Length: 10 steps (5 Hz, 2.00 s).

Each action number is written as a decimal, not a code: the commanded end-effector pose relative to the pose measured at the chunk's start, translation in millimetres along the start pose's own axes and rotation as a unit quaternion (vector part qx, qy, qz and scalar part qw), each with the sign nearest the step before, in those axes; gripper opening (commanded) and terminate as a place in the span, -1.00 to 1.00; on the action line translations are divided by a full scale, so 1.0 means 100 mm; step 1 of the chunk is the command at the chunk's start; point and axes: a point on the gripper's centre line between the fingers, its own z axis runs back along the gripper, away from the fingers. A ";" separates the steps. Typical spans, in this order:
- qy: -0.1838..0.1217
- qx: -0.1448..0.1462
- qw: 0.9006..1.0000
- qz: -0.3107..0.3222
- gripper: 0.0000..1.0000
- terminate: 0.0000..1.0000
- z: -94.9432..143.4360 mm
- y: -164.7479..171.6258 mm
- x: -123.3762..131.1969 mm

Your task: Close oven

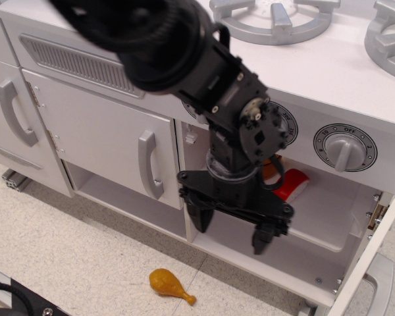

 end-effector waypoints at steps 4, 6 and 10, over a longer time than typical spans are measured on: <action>0.003 -0.055 0.996 -0.077 1.00 -1.00 0.13 -0.96 -0.42; -0.015 -0.010 0.998 -0.067 1.00 -1.00 -0.04 -0.81 -0.41; -0.061 0.017 0.997 -0.036 1.00 -1.00 0.22 0.06 0.14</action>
